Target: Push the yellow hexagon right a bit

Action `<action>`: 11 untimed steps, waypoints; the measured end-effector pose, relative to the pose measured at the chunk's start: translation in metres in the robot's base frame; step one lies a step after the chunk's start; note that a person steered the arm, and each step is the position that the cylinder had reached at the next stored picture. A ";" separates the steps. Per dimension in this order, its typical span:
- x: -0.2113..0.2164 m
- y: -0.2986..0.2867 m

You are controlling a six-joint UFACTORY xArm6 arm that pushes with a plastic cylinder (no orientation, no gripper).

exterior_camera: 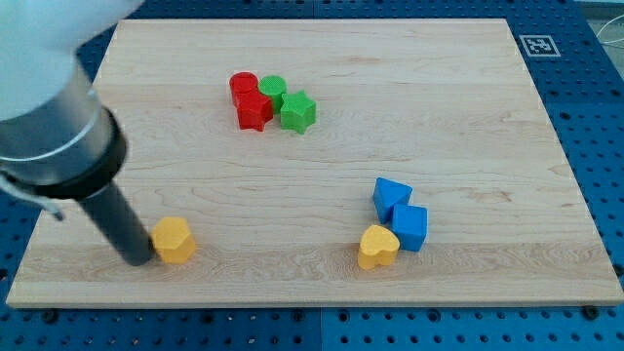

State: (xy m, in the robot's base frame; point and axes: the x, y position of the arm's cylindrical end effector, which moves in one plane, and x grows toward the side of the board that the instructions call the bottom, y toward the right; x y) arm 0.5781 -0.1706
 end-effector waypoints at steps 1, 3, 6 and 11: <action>-0.021 0.034; -0.041 0.108; -0.016 0.124; -0.043 0.196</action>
